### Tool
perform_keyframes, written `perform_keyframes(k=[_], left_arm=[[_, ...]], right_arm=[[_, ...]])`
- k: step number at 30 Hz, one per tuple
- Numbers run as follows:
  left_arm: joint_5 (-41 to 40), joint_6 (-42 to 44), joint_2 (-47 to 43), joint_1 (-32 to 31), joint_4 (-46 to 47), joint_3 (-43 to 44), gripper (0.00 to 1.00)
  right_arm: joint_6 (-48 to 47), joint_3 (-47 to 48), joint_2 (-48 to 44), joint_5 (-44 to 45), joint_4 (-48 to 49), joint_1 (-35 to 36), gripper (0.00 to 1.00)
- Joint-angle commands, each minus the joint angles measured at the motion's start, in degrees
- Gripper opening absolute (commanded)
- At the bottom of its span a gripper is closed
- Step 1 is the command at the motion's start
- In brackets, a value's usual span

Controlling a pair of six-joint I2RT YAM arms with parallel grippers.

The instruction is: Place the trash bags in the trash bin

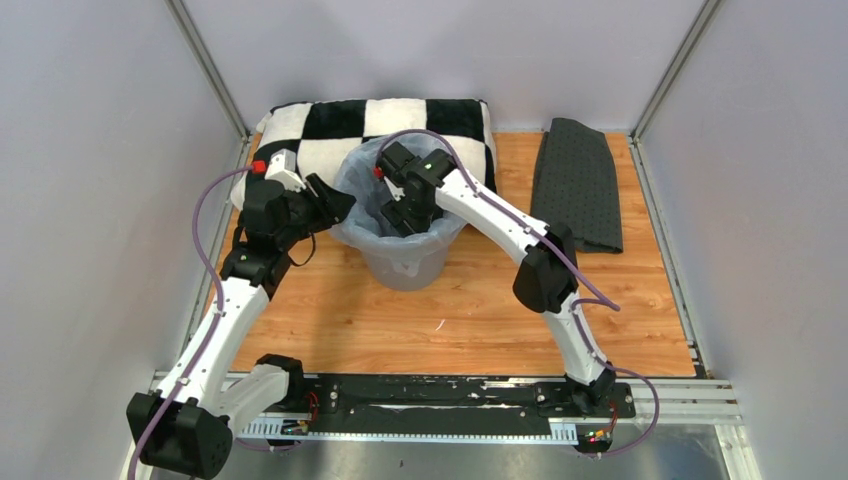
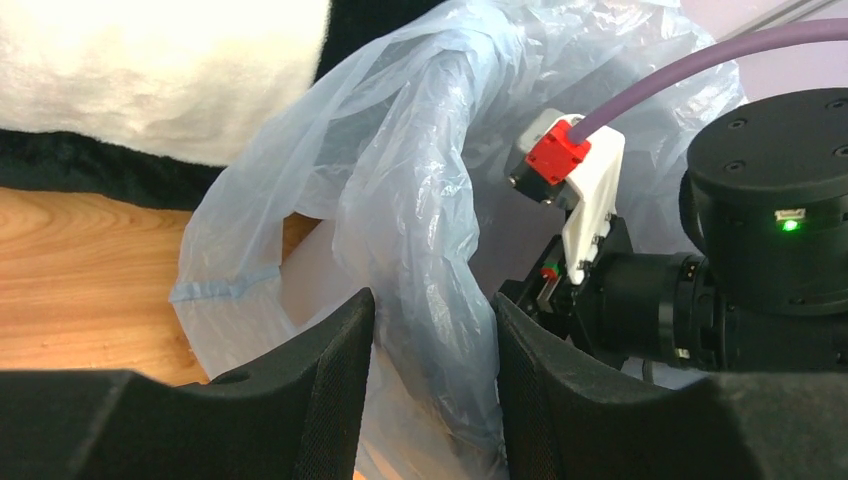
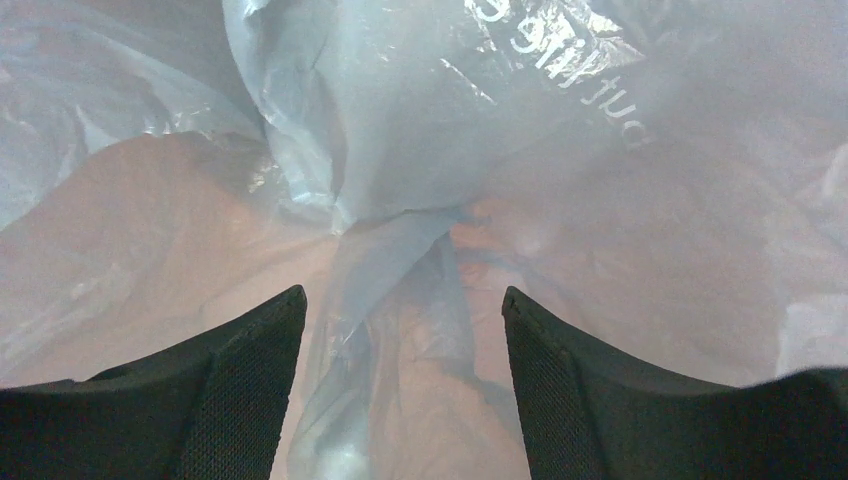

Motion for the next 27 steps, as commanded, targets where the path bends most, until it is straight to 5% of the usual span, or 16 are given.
perform_keyframes(k=[1, 8, 27], left_arm=[[-0.9, 1.9, 0.8, -0.3, -3.7, 0.7, 0.49], [-0.5, 1.9, 1.0, -0.3, -3.5, 0.9, 0.49], [0.5, 2.6, 0.8, -0.8, -3.5, 0.9, 0.49]], right_arm=[[0.5, -3.9, -4.3, -3.6, 0.4, -2.9, 0.74], [1.3, -7.5, -5.4, -9.7, 2.7, -4.9, 0.73], [4.1, 4.9, 2.3, -8.2, -0.5, -0.1, 0.75]])
